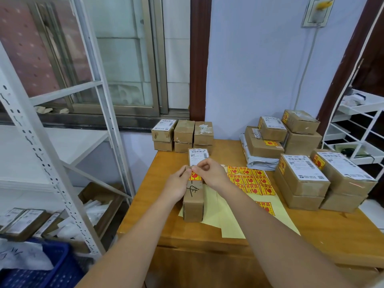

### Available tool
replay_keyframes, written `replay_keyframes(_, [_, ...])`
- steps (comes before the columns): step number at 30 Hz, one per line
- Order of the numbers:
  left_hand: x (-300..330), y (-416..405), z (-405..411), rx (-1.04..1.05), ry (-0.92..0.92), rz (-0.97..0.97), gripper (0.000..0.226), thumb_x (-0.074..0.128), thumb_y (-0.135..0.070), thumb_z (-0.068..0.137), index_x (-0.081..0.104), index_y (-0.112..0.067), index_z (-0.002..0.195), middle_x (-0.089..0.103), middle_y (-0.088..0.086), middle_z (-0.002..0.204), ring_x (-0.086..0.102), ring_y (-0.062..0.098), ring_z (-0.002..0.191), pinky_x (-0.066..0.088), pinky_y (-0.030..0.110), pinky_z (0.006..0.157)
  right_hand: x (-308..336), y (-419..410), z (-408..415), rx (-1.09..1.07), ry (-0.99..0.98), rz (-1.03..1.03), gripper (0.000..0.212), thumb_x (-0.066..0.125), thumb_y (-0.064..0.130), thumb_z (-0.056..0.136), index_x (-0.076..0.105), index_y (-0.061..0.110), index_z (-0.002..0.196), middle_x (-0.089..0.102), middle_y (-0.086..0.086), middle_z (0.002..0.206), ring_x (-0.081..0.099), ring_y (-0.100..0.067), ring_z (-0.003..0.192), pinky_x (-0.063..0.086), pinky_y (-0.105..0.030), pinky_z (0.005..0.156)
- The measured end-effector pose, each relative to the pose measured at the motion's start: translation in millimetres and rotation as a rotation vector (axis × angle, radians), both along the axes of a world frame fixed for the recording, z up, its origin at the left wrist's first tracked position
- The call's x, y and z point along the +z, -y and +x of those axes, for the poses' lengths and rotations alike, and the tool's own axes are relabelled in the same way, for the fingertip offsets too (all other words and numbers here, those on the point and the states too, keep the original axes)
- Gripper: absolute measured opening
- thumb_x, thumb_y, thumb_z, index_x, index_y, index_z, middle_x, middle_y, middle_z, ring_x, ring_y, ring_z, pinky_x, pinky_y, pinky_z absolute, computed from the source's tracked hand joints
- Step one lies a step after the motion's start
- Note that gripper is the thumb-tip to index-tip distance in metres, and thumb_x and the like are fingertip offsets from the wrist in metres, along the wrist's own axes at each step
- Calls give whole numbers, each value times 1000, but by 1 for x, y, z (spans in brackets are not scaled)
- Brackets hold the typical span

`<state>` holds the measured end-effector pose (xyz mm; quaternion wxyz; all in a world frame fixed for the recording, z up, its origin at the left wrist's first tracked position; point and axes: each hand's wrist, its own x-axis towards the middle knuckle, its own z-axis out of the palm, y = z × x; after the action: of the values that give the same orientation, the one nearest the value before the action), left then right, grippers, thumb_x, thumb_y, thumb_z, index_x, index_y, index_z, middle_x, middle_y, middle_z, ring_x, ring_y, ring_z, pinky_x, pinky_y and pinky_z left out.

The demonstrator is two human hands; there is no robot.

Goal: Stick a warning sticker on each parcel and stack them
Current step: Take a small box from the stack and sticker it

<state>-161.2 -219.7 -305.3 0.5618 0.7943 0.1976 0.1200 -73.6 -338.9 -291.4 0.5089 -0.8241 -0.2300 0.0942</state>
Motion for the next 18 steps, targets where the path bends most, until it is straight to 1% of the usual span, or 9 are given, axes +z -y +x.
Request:
replay_keyframes(2, [-1, 0, 0, 16, -3, -10, 46, 42, -40, 110, 48, -24, 152, 61, -1, 137, 56, 7, 109, 43, 21, 77, -3, -3, -1, -57, -16, 42, 28, 76, 38, 88, 70, 13, 100, 68, 5, 93, 62, -10, 88, 46, -22, 70])
replay_keyframes(4, [-4, -2, 3, 29, 1, -26, 44, 44, -42, 109, 52, -26, 150, 66, -2, 124, 64, 12, 104, 48, 21, 74, -6, -4, -1, -96, -33, 94, 23, 77, 35, 87, 72, 14, 96, 71, 6, 91, 64, -8, 86, 45, -21, 68])
replay_keyframes(7, [-7, -3, 5, 40, -3, -19, 43, 44, -43, 109, 53, -29, 148, 66, 1, 127, 64, 18, 110, 49, 22, 76, -7, -4, -1, -115, -28, 122, 14, 73, 30, 91, 74, 16, 92, 72, 8, 92, 66, -9, 89, 48, -23, 71])
replay_keyframes(9, [-9, -3, 5, 41, -7, -19, 44, 43, -47, 108, 52, -32, 148, 64, 3, 133, 62, 20, 118, 53, 27, 86, -7, -4, -1, -126, -32, 126, 11, 69, 26, 94, 72, 19, 88, 71, 10, 93, 66, -11, 92, 49, -25, 74])
replay_keyframes(11, [-9, -2, 4, 54, -10, -18, 44, 43, -49, 107, 52, -34, 148, 63, 3, 135, 59, 23, 124, 51, 39, 101, -7, -5, -2, -128, -29, 128, 11, 67, 25, 95, 71, 22, 86, 72, 9, 94, 67, -13, 94, 52, -30, 79])
replay_keyframes(12, [-9, -2, 4, 59, -12, -20, 44, 43, -48, 107, 53, -33, 148, 63, 3, 134, 58, 24, 125, 50, 41, 104, -8, -5, -2, -124, -25, 127, 10, 67, 25, 96, 72, 23, 87, 72, 9, 95, 67, -13, 95, 53, -31, 82])
replay_keyframes(13, [-10, -2, 4, 61, -11, -18, 44, 43, -48, 108, 52, -33, 148, 63, 2, 135, 58, 24, 125, 50, 39, 103, -8, -3, -3, -115, -29, 135, 9, 67, 24, 96, 73, 23, 89, 72, 8, 96, 67, -13, 96, 53, -31, 84])
replay_keyframes(15, [-9, -1, 4, 61, -1, -13, 41, 42, -45, 109, 51, -34, 147, 62, 1, 133, 60, 20, 120, 51, 31, 94, -8, 1, -5, -68, -65, 178, 10, 67, 23, 97, 75, 20, 100, 72, 7, 103, 66, -12, 102, 52, -28, 87])
replay_keyframes(18, [-8, 1, 4, 50, 39, -29, 33, 42, -40, 110, 55, -35, 140, 66, -5, 115, 62, 10, 97, 51, 21, 76, -8, 11, -9, 1, -155, 222, 31, 67, 25, 97, 69, 16, 127, 69, 3, 123, 62, -13, 115, 51, -29, 98])
